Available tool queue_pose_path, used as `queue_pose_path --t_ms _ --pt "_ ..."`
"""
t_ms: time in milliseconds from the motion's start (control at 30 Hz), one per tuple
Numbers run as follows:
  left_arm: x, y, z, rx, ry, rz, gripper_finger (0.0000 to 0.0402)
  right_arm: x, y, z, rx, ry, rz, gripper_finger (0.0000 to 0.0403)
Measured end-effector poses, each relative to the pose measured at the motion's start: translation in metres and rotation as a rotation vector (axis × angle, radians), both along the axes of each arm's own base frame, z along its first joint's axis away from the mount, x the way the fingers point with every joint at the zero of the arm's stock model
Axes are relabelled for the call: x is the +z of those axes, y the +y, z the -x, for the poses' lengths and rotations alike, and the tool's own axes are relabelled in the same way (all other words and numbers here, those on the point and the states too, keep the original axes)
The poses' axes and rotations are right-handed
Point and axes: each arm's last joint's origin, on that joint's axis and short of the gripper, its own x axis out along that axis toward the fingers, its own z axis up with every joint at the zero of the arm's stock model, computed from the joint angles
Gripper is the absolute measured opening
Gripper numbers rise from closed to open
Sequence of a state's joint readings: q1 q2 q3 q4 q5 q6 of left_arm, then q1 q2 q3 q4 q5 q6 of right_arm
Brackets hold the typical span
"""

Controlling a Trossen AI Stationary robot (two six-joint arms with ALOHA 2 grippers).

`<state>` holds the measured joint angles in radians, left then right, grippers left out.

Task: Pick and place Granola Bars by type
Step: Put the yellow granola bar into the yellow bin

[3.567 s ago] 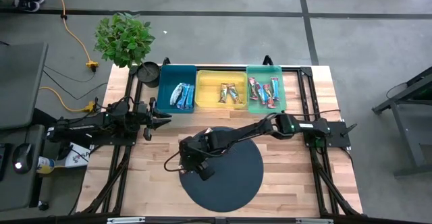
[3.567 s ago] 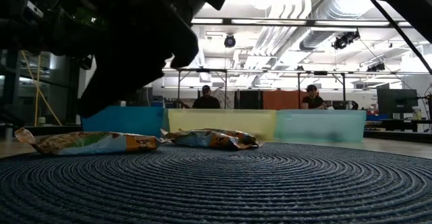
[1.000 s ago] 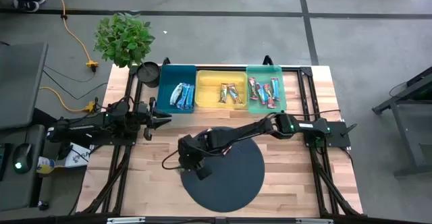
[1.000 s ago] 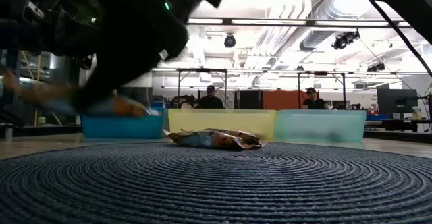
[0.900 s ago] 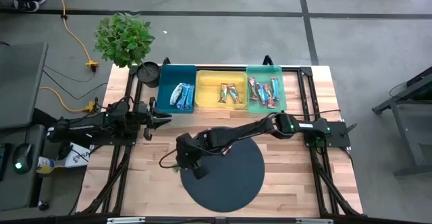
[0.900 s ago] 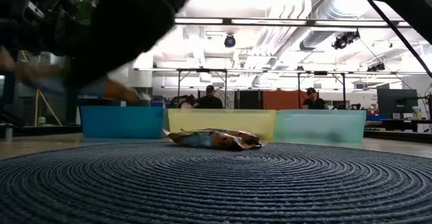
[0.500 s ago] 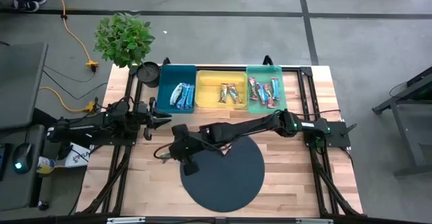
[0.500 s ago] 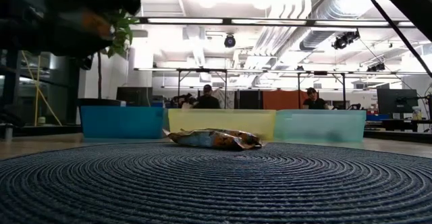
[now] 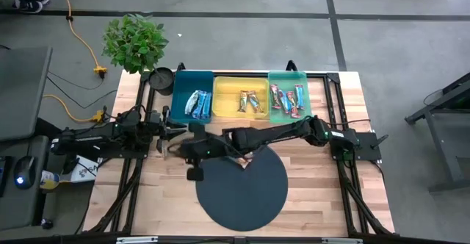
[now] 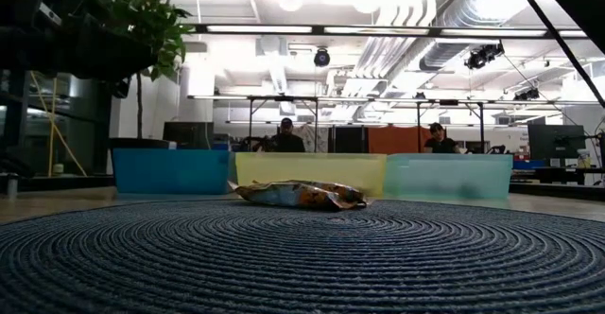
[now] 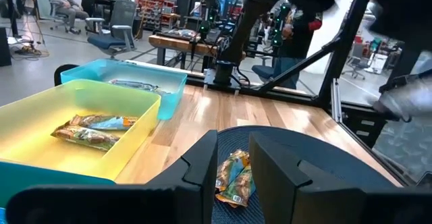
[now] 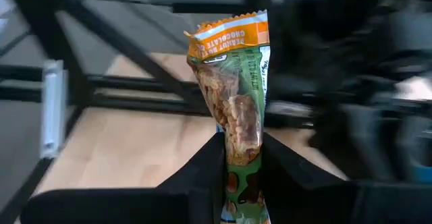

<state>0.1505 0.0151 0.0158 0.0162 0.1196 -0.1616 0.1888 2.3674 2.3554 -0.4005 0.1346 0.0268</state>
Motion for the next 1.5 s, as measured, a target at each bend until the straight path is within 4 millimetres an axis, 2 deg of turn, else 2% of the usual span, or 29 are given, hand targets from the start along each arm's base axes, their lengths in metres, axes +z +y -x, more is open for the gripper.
queue_pose_path --t_ms 267,433,700,1000,1200,1500 --pt "0.0 0.0 0.0 0.0 0.0 0.0 0.0082 0.054 -0.03 0.018 -0.198 -0.135 0.01 0.0067" --pt "0.0 0.0 0.0 0.0 0.0 0.0 0.0082 0.089 -0.056 0.038 -0.413 -0.209 0.061 0.0067" --pt "0.0 0.0 0.0 0.001 0.001 0.0 0.0082 0.117 -0.096 0.059 -0.749 -0.264 0.129 0.0067" --pt "0.0 0.0 0.0 0.0 0.001 0.0 0.0082 0.114 -0.131 0.064 -0.943 -0.283 0.011 0.0067" --pt "0.0 0.0 0.0 0.0 0.0 0.0 0.0082 0.099 -0.154 0.072 -1.081 -0.216 -0.1 0.0067" --pt "0.0 0.0 0.0 0.0 0.001 0.0 0.0082 0.066 -0.192 0.089 -1.199 0.005 -0.261 0.0067"
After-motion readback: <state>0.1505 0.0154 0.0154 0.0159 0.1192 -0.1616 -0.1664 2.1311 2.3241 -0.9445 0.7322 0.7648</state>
